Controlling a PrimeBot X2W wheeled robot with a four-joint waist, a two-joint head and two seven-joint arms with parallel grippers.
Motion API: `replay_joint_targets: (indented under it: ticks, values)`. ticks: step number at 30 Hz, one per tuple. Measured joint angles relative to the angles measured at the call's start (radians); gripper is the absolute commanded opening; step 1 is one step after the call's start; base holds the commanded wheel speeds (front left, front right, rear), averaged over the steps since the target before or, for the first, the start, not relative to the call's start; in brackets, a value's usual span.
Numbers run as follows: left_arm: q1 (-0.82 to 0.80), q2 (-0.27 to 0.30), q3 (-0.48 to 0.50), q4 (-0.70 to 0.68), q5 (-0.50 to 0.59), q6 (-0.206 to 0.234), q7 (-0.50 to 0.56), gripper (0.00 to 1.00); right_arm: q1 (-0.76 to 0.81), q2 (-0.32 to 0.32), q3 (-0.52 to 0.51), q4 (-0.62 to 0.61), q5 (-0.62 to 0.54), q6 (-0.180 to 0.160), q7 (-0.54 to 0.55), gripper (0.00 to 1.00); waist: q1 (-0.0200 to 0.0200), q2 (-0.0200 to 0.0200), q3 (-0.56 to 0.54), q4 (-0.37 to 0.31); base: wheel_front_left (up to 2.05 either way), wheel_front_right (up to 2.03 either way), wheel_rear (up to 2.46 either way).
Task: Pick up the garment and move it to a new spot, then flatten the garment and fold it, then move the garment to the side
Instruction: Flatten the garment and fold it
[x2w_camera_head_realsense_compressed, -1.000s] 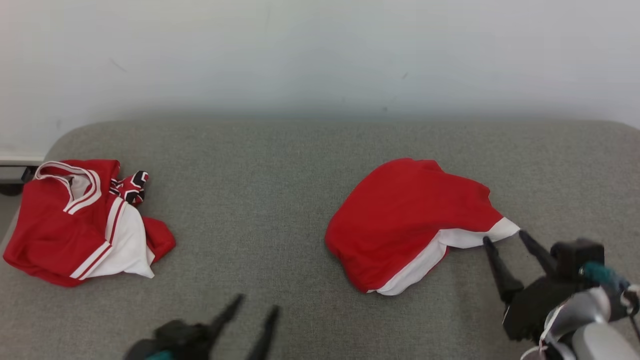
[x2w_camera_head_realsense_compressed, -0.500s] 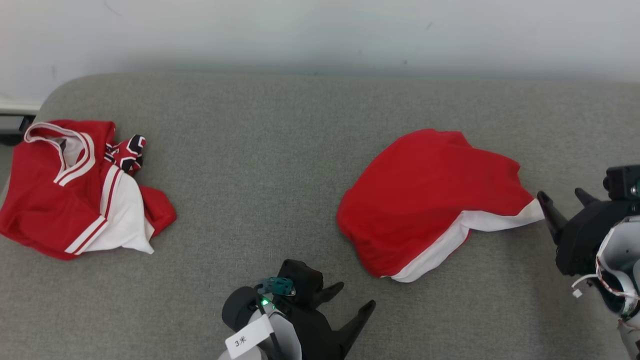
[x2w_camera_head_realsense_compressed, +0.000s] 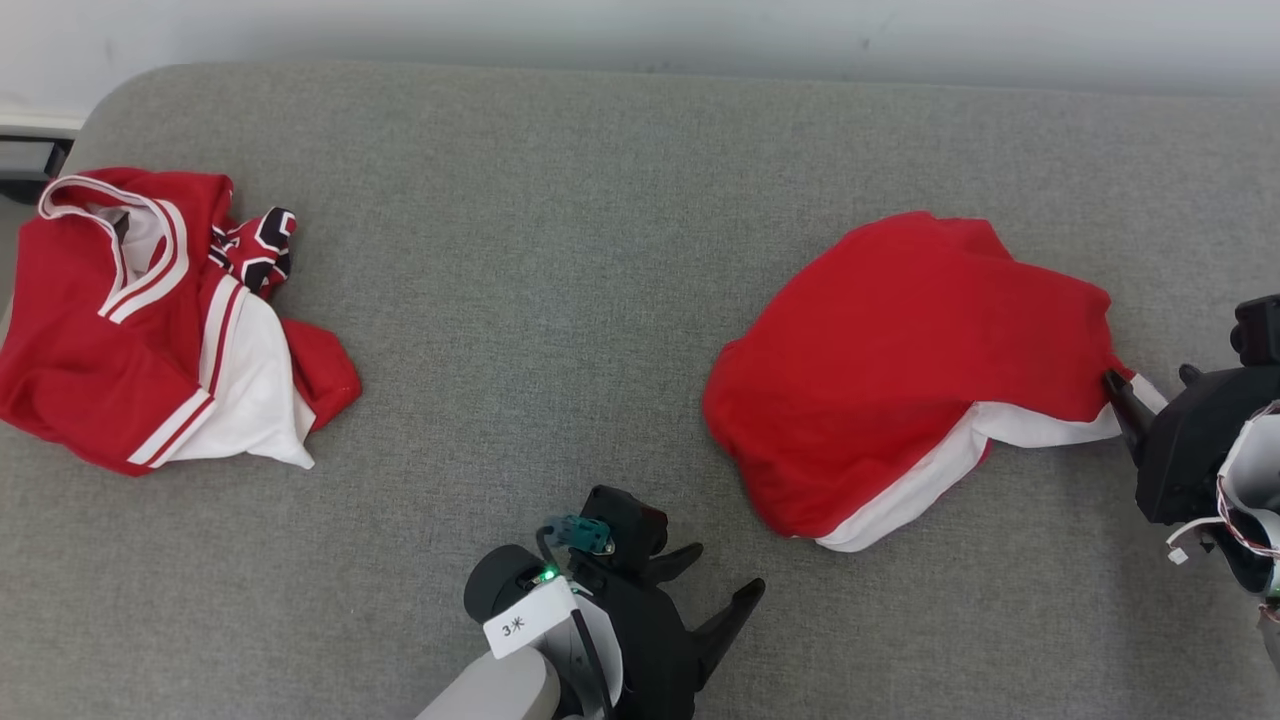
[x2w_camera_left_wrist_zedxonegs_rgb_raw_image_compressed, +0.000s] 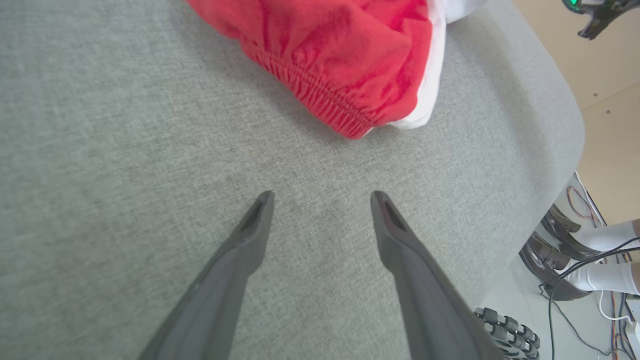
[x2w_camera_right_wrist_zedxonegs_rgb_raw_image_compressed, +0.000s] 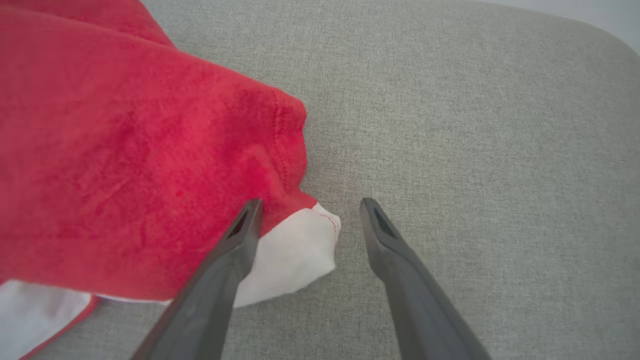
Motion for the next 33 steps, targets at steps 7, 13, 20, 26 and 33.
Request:
replay_joint_targets:
  ticks: [7,13,20,26,33]
  values:
    - [-0.022,0.004,-0.086,-0.022,-0.056,0.007,-0.042,1.0,-0.026,0.007,0.02,0.014,0.0,-0.001,0.016,1.0,-0.0002,0.0,0.013,-0.005,0.0,0.0,0.0]
    - [-0.091,0.001,-0.155,-0.073,-0.139,0.054,-0.096,1.0,-0.041,0.016,0.031,0.026,-0.001,-0.001,0.016,1.0,-0.0001,0.0,0.025,-0.018,0.0,0.0,0.0]
    - [-0.135,0.003,-0.188,-0.01,-0.143,0.119,-0.106,1.0,-0.062,0.039,0.054,0.039,-0.001,0.005,0.016,1.0,-0.0002,0.0,0.037,-0.041,0.0,0.0,0.0]
    - [-0.165,0.0,-0.208,0.045,-0.146,0.18,-0.114,1.0,-0.067,0.039,0.049,0.04,-0.001,0.006,0.006,1.0,-0.0002,-0.0001,0.055,-0.057,0.0,0.0,0.0]
    - [-0.171,-0.003,-0.229,0.061,-0.188,0.196,-0.123,1.0,-0.067,0.022,0.029,0.051,-0.001,0.006,-0.006,0.94,-0.0002,-0.0001,0.06,-0.045,0.0,0.0,0.0]
